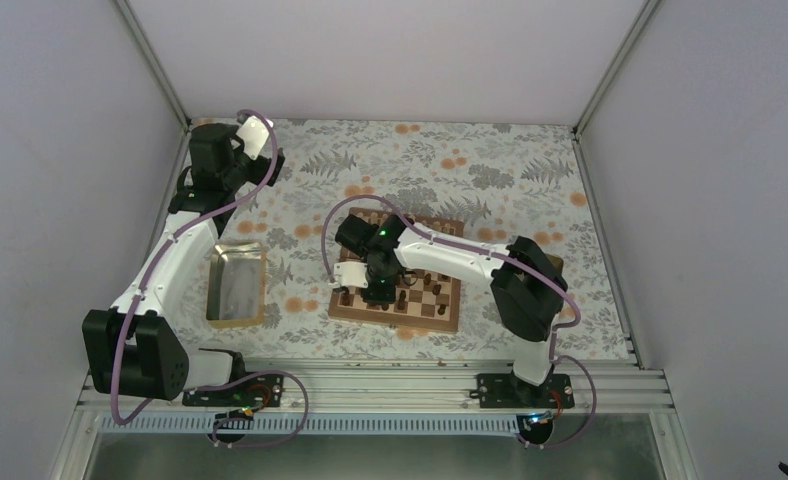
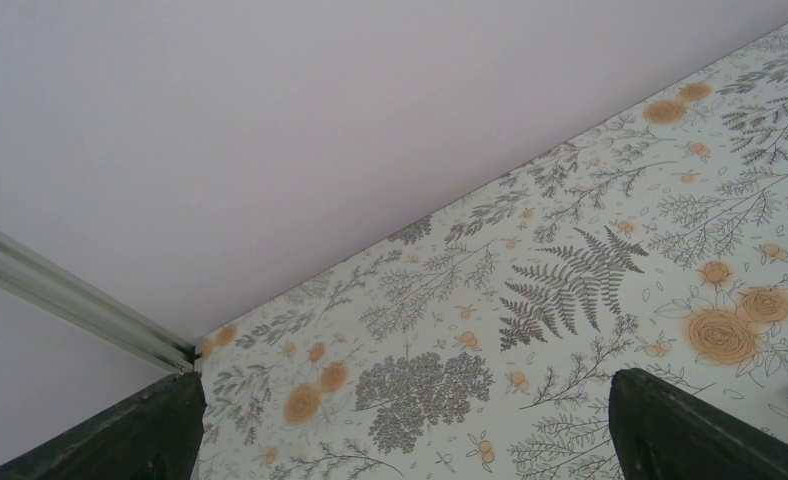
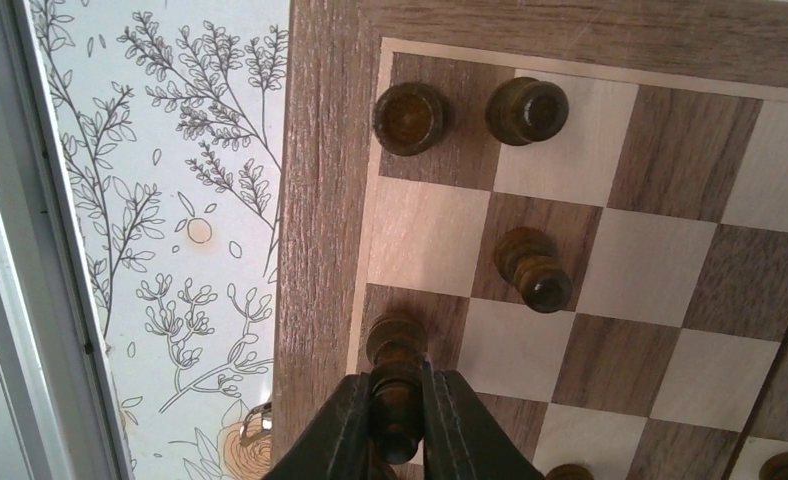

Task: Set up the chess pieces on the board
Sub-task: Place the chess piece on the chessboard.

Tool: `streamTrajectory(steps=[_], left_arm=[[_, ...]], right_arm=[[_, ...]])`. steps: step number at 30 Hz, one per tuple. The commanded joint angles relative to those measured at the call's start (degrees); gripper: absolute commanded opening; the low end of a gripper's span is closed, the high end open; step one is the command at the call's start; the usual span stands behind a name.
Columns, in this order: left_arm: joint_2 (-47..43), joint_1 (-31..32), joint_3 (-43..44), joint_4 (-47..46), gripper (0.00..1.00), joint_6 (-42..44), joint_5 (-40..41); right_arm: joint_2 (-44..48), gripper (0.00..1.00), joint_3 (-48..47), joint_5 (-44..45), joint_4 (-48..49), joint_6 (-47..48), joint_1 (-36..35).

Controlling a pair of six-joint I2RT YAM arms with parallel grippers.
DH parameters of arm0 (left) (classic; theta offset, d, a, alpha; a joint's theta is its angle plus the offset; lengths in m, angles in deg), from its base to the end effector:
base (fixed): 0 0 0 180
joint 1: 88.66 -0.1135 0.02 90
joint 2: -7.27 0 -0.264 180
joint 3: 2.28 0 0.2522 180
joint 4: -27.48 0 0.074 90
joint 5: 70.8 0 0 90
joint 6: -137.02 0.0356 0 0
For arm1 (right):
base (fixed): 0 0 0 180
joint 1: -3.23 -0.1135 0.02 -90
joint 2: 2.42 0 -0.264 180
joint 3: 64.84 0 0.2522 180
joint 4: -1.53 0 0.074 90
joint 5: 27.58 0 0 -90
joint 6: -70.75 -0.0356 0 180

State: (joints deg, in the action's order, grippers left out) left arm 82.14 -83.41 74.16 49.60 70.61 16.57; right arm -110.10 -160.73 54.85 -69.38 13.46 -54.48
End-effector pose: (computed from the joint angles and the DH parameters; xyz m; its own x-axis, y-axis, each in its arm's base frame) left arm 0.3044 -0.0296 0.3368 -0.2666 0.4260 -0.8646 0.2629 0.8952 0.3600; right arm 0.1889 0.3076 0.2051 0.0118 -0.9840 -0.1775 -0.9990 -0.0195 0.0413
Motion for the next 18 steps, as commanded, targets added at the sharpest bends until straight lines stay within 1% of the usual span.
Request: streamTrajectory(steps=[1,9,18], left_arm=[[-0.30,-0.33,0.07,-1.08,1.00,0.44,-0.52],[-0.47,-0.33,-0.02,-0.98,1.00,0.58,-0.62],[-0.77,-0.32,0.00,-0.92,1.00,0.56,-0.66]], right_arm=[[-0.11,0.16,-0.86,0.76,0.80,0.06,-0.47],[0.03,0.26,-0.78,1.37,0.76,0.01,-0.47],[1.96,0.33,-3.23,1.57,-0.12,-0.10,-0.49]])
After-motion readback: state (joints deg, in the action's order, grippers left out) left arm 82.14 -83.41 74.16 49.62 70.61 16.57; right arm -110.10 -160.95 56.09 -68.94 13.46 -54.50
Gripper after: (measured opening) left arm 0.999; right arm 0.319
